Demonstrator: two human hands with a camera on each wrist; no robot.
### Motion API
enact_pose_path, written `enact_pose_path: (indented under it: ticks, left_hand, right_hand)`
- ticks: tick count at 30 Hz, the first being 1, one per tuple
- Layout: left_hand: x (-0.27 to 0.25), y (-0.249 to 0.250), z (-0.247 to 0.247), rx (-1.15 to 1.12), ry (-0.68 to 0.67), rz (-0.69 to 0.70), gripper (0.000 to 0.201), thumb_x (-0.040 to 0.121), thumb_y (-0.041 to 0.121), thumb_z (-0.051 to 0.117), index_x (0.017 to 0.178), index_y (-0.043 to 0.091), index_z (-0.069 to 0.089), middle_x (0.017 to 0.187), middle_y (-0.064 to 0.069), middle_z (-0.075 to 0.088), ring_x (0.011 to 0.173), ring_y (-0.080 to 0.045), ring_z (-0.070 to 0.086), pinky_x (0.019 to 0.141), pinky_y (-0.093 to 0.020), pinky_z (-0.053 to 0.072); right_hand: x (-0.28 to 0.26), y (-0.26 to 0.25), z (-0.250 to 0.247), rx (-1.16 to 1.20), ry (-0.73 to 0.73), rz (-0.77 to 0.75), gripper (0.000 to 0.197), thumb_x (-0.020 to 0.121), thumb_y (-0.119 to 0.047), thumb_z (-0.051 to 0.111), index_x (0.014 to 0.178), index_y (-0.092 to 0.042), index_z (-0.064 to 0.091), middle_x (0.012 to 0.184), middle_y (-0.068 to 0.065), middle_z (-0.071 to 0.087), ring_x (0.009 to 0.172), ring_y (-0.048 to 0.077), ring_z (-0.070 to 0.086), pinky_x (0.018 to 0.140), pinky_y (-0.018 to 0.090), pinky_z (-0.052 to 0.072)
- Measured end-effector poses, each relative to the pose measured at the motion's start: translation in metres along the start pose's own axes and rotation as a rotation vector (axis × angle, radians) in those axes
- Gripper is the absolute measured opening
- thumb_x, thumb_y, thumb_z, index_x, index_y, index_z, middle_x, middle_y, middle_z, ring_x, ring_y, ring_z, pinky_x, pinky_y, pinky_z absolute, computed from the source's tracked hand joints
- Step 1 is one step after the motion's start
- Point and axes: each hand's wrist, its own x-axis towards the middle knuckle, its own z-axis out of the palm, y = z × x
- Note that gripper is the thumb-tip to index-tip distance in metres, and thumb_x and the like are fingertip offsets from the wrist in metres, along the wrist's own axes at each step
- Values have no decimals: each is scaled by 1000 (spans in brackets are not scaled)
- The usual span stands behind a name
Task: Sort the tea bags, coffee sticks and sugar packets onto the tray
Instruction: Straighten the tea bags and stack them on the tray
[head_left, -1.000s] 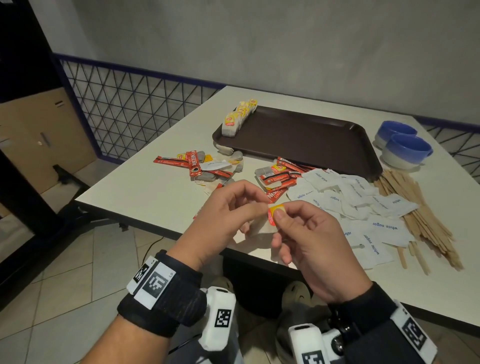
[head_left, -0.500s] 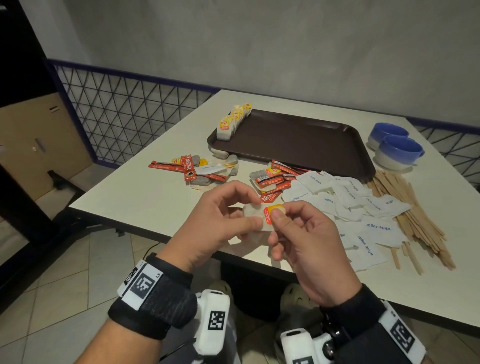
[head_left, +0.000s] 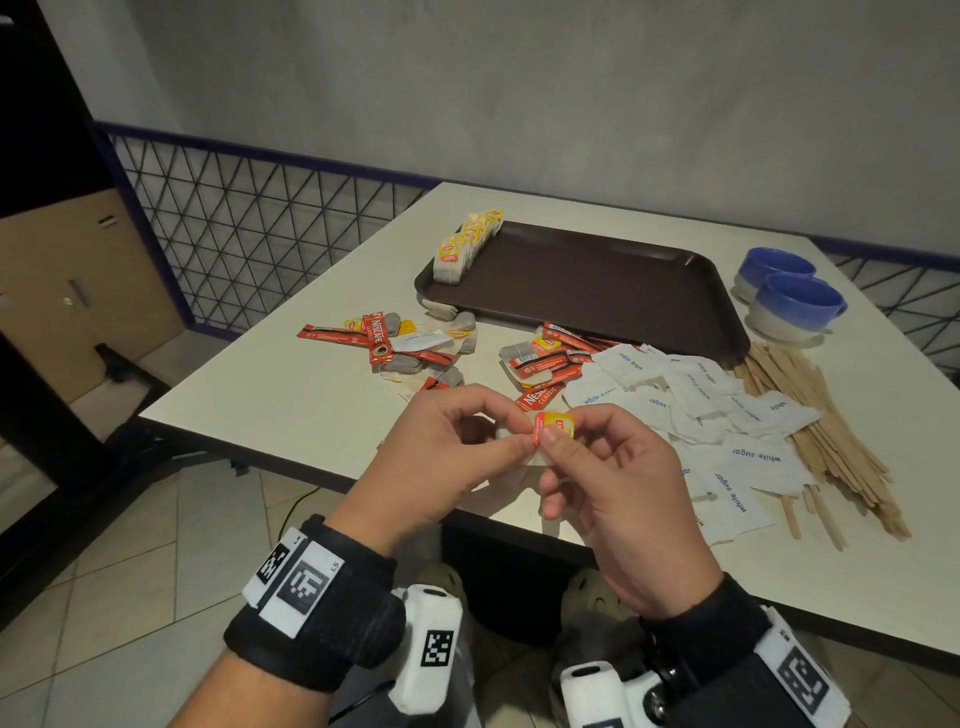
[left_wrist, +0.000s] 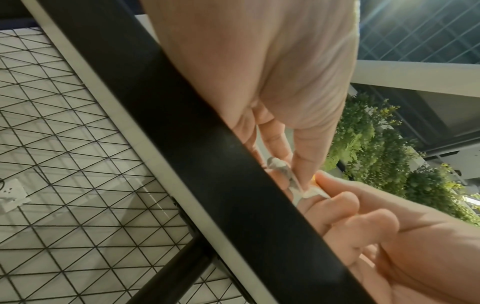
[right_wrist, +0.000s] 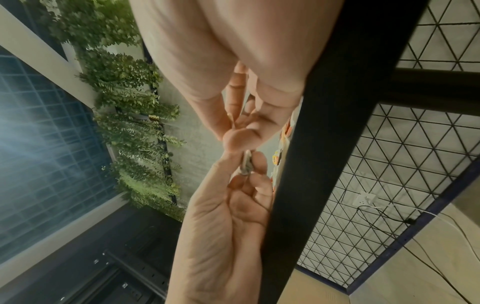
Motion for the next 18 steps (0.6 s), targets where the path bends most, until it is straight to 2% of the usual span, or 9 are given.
enact_pose_path:
  ticks: [3, 5, 9, 11, 14, 18]
  left_hand:
    - [-1, 3, 0, -10, -22, 5, 15, 84, 16, 82, 80, 30, 79, 95, 0, 75, 92, -38, 69, 84, -64, 56]
    - [-1, 3, -1, -28, -47, 9, 19, 85, 10, 82, 79, 28, 79, 96, -1, 75, 90, -34, 70, 84, -60, 59]
    - [0, 1, -5, -62, -85, 22, 24, 88, 5, 77, 79, 27, 78, 99, 1, 76, 88, -22, 72, 79, -40, 60]
    - [0, 0, -5, -61, -94, 27, 21, 91, 6, 75, 81, 24, 76, 102, -1, 77, 89, -21, 71, 76, -33, 58]
    - [1, -2, -5, -52, -102, 22, 16, 92, 6, 73, 84, 20, 75, 105, -2, 76, 92, -24, 71, 76, -33, 58]
    - [1, -3, -7, -43, -133, 19, 19, 94, 7, 73, 84, 23, 75, 107, -2, 76, 91, -32, 68, 78, -38, 58]
  right_hand:
    - [0, -1, 0, 4, 11, 4, 28, 79, -19, 75, 99, -1, 67, 79, 22, 63, 60, 25, 59, 47, 30, 54]
    - [0, -1, -1, 7, 15, 6, 23, 82, -16, 75, 98, -1, 68, 78, 21, 63, 59, 24, 58, 47, 30, 53]
    - [0, -1, -1, -12, 21, 5, 15, 86, -9, 74, 97, 0, 68, 78, 19, 64, 58, 23, 58, 46, 30, 52]
    - [0, -1, -1, -15, 22, 9, 13, 87, -7, 73, 97, 0, 68, 77, 16, 64, 57, 23, 57, 45, 30, 52]
    - [0, -1, 0, -31, 28, 14, 11, 88, -6, 74, 96, -1, 69, 78, 15, 64, 57, 22, 57, 45, 30, 52]
    - [0, -1, 0, -52, 37, 10, 10, 88, -5, 73, 95, 1, 68, 76, 17, 62, 53, 21, 55, 44, 29, 50]
